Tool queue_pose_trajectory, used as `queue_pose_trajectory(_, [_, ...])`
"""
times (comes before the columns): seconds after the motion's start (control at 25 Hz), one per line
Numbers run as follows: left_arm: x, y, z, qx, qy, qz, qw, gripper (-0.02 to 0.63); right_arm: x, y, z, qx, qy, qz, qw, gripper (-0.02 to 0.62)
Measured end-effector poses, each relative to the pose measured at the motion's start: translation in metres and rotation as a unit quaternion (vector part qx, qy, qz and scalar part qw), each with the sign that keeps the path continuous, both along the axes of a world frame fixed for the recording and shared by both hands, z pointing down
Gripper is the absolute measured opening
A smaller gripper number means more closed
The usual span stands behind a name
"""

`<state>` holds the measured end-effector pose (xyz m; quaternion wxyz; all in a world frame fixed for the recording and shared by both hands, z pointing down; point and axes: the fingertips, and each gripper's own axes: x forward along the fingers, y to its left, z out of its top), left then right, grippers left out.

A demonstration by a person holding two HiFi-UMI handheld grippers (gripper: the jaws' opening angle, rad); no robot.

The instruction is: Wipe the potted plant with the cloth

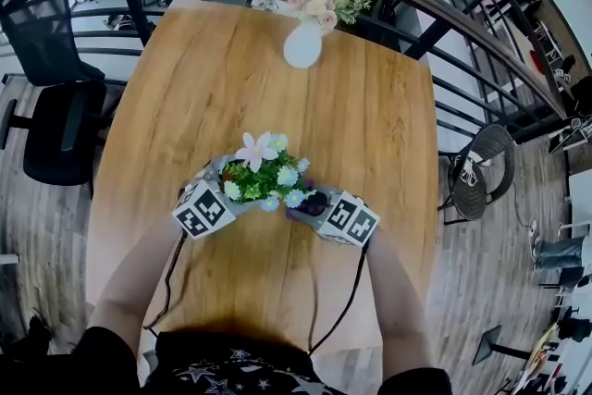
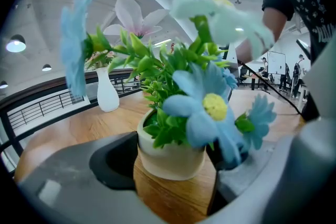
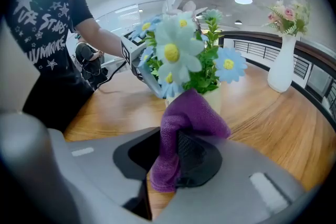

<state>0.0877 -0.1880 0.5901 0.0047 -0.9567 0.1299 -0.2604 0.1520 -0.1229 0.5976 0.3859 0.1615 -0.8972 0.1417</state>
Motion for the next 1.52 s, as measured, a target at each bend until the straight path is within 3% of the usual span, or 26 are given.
queue_pose_trajectory(0.4, [-0.013, 0.003, 0.006, -0.019, -0.033, -0.037, 0.9986, 0.425, 0.001, 0.003, 0.001, -0.001, -0.011, 0.052, 0.999, 0.081])
queue_pose_trajectory(0.72, [-0.041, 0.022, -0.016, -0.068, 0.027, -0.138, 0.9877, 0.426, -0.016, 0.027, -0.001, -0.004, -0.008, 0.032, 0.999, 0.081])
queue_pose_trajectory(0.88, [-0.043, 0.035, -0.016, -0.076, 0.037, -0.171, 0.9817, 0.426, -0.018, 0.033, -0.005, 0.003, -0.022, 0.055, 0.998, 0.081])
queue_pose_trajectory(1.0, [-0.048, 0.04, -0.014, -0.086, 0.041, -0.219, 0.971, 0.426, -0.01, 0.04, -0.012, 0.011, -0.037, 0.086, 0.996, 0.081])
queue_pose_trajectory(1.24, [-0.043, 0.053, -0.019, -0.084, 0.067, -0.335, 0.9363, 0.434, 0.027, 0.055, -0.029, 0.029, -0.078, 0.175, 0.981, 0.081])
queue_pose_trajectory(1.4, [-0.02, 0.055, -0.017, -0.09, 0.079, -0.38, 0.9173, 0.537, 0.05, 0.066, -0.027, 0.031, -0.077, 0.2, 0.976, 0.081])
queue_pose_trajectory(1.52, [-0.003, 0.046, -0.02, -0.096, 0.088, -0.411, 0.9025, 0.555, 0.063, 0.069, -0.029, 0.036, -0.078, 0.212, 0.974, 0.081])
